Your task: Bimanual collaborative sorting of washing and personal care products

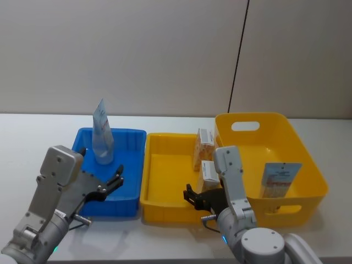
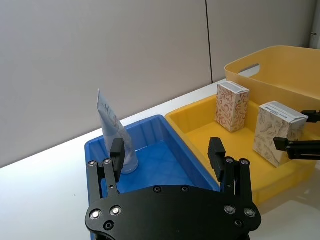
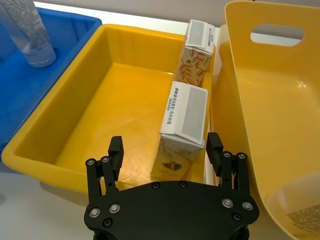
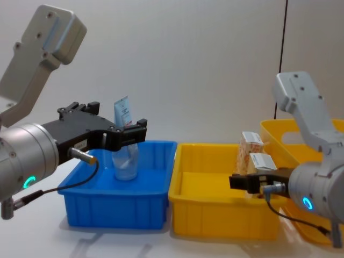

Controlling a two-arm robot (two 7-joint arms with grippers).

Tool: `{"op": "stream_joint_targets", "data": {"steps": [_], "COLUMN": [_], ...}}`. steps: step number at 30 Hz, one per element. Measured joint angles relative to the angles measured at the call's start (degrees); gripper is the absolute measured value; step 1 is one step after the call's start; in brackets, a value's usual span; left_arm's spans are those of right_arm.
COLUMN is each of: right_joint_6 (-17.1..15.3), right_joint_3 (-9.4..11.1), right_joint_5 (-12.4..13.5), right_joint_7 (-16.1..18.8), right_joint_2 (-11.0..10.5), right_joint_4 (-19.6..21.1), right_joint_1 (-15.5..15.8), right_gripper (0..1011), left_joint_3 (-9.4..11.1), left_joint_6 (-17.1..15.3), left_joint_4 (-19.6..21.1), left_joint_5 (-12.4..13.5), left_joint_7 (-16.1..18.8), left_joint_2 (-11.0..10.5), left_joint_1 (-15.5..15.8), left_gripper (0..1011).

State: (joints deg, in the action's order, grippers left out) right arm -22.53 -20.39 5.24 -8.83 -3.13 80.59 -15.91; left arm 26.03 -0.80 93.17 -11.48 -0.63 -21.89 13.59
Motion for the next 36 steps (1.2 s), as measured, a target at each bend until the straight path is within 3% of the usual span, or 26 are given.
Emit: {"op": "stream_joint_targets", "data": {"steps": [30,36], "right_joint_6": [3.7,4.0], "right_joint_3": [0.7,0.7], "right_joint_5": [-2.2,-2.2], "right_joint_7": [-2.5,-2.6], "right_joint_2": [2.1,2.2], "right_joint_4": [-3.6,-3.7], "right_joint_1": [-0.6,-0.6], "right_gripper": [1004,906], "left_joint_3": [0.0,0.0], "left_joint_6": [0.0,0.0], "left_joint_4": [0.0,0.0], "left_joint_5": [0.0,0.0], "left_joint_7": [0.0,0.0], "left_joint_2": [0.0,0.0], "left_joint_1": [0.0,0.0], "left_gripper": [1001,1001]}}
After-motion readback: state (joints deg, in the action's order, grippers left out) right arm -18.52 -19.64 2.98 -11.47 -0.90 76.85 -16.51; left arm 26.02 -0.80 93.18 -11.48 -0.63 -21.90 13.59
